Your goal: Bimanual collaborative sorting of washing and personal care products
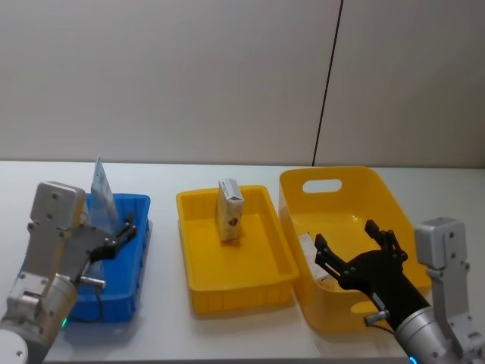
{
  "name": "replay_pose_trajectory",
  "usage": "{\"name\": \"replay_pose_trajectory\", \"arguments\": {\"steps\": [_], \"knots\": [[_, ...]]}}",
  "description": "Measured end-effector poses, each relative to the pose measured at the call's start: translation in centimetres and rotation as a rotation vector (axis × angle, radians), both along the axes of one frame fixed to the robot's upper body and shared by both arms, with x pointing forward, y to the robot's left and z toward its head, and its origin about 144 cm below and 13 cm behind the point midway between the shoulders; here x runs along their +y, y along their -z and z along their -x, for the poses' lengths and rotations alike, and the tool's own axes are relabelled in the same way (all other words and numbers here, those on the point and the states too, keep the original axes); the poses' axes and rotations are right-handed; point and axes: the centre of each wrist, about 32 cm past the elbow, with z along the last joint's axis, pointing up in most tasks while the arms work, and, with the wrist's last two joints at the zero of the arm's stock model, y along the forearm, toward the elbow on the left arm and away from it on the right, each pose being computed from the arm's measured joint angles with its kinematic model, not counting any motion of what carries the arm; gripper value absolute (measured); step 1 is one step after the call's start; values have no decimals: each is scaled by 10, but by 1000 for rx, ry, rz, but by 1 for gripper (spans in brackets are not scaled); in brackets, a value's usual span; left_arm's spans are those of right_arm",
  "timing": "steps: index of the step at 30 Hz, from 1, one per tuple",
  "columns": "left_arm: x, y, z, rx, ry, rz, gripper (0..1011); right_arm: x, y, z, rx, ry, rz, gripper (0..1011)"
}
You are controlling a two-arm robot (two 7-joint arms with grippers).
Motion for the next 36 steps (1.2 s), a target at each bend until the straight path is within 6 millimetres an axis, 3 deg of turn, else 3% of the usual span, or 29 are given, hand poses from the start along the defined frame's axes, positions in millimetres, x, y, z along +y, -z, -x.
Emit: {"name": "replay_pose_trajectory", "arguments": {"steps": [19,36], "knots": [[11,2,-16,90,-122,76,1001,0,0,0,0,0,0,1000],[16,14,-32,189,-105,169,1001,0,0,0,0,0,0,1000]]}}
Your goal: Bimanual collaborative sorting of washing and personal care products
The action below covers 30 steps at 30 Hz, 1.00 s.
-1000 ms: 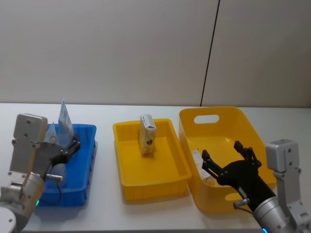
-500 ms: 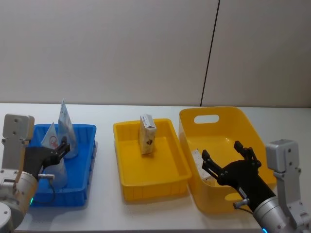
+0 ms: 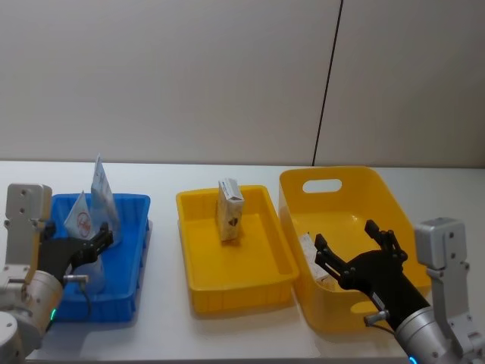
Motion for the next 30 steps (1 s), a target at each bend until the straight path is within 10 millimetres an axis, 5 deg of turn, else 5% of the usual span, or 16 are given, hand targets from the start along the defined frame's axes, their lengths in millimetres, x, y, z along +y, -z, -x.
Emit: {"name": "replay_pose_trajectory", "arguments": {"steps": [9,27,30], "knots": [[-2,7,-13,31,10,22,934,0,0,0,0,0,0,1000],[-7,15,-30,33,10,-28,366,0,0,0,0,0,0,1000],[-8,15,-31,22,10,-49,335,0,0,0,0,0,0,1000]]}}
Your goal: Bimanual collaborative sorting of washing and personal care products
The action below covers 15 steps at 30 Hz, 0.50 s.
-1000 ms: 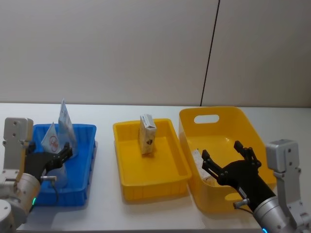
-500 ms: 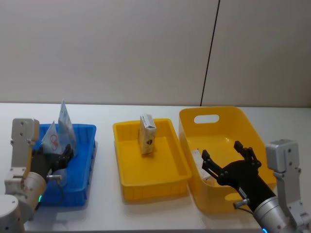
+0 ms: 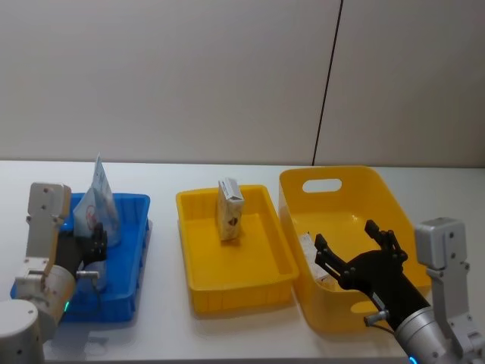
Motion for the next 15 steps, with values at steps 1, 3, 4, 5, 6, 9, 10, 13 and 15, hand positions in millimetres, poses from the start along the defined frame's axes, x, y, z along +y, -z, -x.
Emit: {"name": "replay_pose_trajectory", "arguments": {"steps": [1,3,4,5,6,9,10,13,15], "knots": [[0,0,0,-3,0,-5,321,0,0,0,0,0,0,1000],[0,-1,0,-10,1,-15,314,0,0,0,0,0,0,1000],[1,-2,0,-20,3,-25,295,0,0,0,0,0,0,1000],[1,-2,0,-26,4,-29,293,0,0,0,0,0,0,1000],[2,-4,0,-32,5,-33,288,0,0,0,0,0,0,1000],[3,-9,1,-58,15,-44,266,0,0,0,0,0,0,1000],[4,-12,2,-71,22,-48,264,0,0,0,0,0,0,1000],[5,-18,3,-92,37,-51,257,0,0,0,0,0,0,1000],[7,-24,5,-111,53,-52,252,0,0,0,0,0,0,1000]]}}
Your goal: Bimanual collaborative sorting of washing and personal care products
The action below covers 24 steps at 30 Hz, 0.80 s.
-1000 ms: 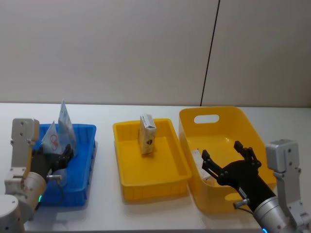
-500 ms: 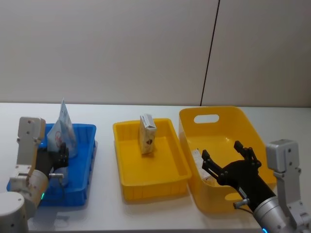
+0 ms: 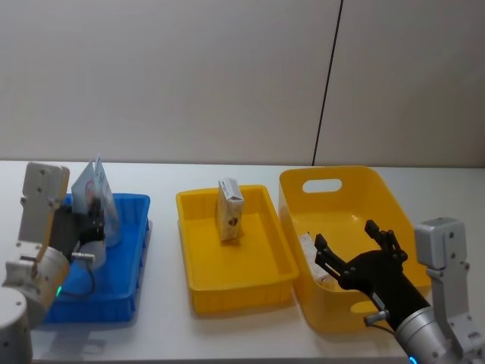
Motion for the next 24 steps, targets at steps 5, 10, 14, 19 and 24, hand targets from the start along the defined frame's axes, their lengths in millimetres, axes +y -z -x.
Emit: {"name": "replay_pose_trajectory", "arguments": {"steps": [5,10,14,19,24], "knots": [[6,-19,4,-48,50,8,243,0,0,0,0,0,0,1000],[11,-37,9,-85,112,27,243,0,0,0,0,0,0,1000],[13,-46,11,-102,153,43,243,0,0,0,0,0,0,1000],[16,-58,14,-123,227,75,243,0,0,0,0,0,0,1000],[18,-67,14,-136,297,103,243,0,0,0,0,0,0,1000]]}}
